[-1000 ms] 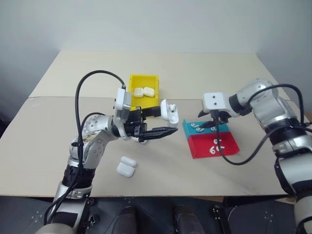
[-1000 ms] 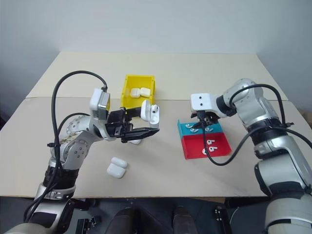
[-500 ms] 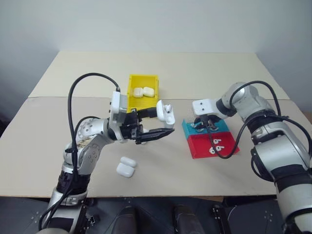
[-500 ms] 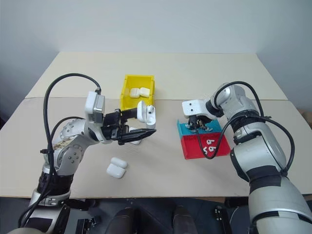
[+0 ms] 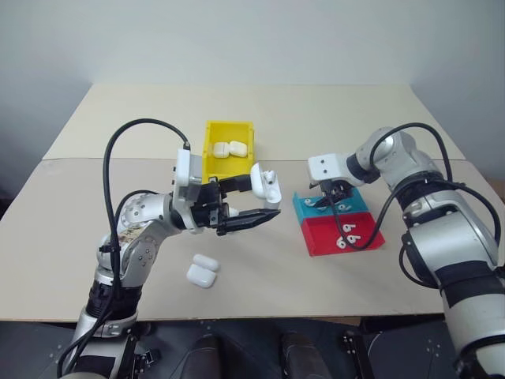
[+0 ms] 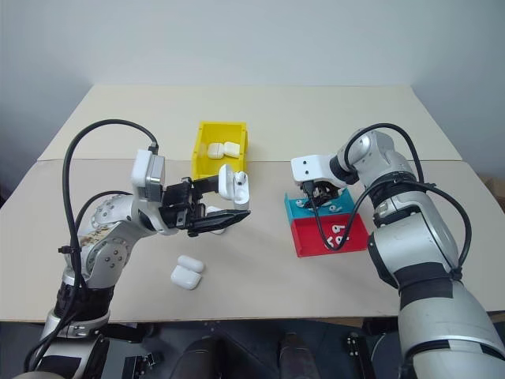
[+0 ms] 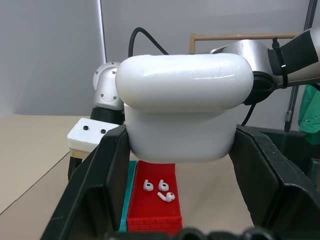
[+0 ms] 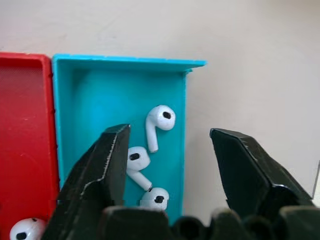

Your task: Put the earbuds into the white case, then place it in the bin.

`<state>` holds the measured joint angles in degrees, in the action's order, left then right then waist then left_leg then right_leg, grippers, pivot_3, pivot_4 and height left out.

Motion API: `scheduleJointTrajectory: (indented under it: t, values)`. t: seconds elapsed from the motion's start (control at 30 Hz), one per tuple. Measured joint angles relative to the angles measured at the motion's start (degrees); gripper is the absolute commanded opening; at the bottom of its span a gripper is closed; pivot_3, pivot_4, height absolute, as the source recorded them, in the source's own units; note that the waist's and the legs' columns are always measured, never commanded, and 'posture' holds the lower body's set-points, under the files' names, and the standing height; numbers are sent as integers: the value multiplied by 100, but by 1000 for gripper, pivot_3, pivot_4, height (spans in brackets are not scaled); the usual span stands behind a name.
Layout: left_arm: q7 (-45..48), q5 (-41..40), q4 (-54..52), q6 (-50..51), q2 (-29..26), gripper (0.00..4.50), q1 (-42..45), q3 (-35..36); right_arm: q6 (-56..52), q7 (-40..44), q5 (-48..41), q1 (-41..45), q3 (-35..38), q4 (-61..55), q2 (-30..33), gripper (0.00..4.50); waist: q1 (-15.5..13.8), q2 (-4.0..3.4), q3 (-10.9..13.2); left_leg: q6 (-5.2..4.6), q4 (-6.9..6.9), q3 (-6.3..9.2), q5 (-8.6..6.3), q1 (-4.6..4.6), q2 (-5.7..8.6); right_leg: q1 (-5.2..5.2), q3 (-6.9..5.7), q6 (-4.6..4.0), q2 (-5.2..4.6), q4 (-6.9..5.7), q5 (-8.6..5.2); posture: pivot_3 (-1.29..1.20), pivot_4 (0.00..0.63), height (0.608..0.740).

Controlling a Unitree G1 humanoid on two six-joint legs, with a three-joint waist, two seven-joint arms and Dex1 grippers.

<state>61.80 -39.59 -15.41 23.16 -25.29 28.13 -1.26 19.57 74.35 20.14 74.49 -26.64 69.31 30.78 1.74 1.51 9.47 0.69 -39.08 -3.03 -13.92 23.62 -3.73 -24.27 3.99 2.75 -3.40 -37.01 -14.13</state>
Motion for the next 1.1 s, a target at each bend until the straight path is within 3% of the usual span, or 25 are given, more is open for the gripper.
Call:
scheduleJointTrajectory:
  t: [0.73, 0.83, 1.0, 1.1]
  values:
    - [-128, -25, -169, 74, -151, 2748, -112, 30, 130, -478, 234, -100, 22, 232, -340, 2861, 83, 0, 0, 2, 5, 1, 1, -5, 0, 1, 1, 0, 0, -5, 0, 0, 150, 740]
    - [-161, -29, -176, 75, -168, 2748, -116, 30, 129, -463, 244, -102, 21, 240, -343, 2362, 83, 0, 0, 2, 5, 0, 1, -6, 0, 2, 1, 0, -1, -5, 0, 0, 150, 740]
    - [-183, -31, -183, 76, -186, 2748, -136, 30, 102, -490, 377, -103, 16, 277, -343, 644, 84, -1, 0, 2, 5, 0, 1, -9, 0, 3, 1, 0, -1, -5, 0, 0, 150, 740]
    - [-197, -41, -190, 76, -194, 2748, -144, 30, 0, -538, 417, -103, 17, 277, -343, 604, 83, -1, 0, 2, 5, 0, 1, -16, 0, 10, 1, 0, 0, -5, 0, 0, 150, 740]
